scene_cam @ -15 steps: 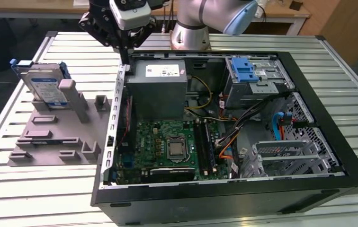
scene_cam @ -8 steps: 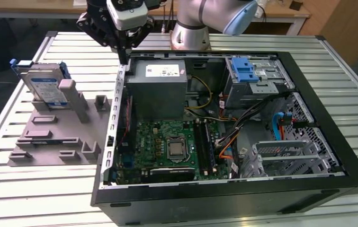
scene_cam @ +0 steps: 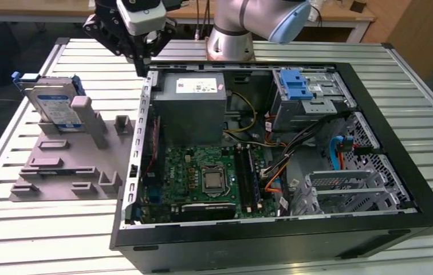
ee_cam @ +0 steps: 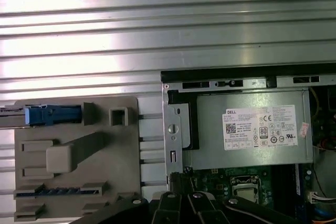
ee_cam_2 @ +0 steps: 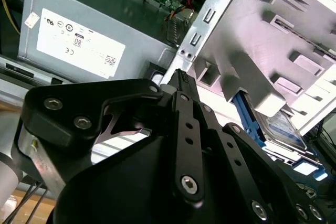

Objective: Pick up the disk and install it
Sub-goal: 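Reach for the disk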

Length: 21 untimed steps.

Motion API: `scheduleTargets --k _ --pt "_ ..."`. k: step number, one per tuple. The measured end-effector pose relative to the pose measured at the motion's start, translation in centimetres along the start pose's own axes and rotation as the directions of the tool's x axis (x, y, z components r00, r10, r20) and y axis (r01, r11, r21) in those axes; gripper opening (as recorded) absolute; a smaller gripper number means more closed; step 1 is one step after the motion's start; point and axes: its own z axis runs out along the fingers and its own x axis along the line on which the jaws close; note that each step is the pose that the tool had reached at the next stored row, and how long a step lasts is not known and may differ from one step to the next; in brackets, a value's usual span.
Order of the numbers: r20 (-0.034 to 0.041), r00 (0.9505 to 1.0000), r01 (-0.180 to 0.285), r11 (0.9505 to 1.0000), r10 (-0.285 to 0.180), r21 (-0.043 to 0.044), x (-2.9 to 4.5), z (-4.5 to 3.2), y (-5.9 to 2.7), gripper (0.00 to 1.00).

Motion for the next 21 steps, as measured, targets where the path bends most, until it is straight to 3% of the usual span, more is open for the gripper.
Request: scheduleTargets --k 13,21 --pt "-0.0022 1.0000 0.000 1.0000 0.000 0.0000 2.90 0.34 1.72 0.11" --pt "-0.0065 1.0000 0.000 1.0000 0.000 0.0005 5.18 0.63 2.55 0.11"
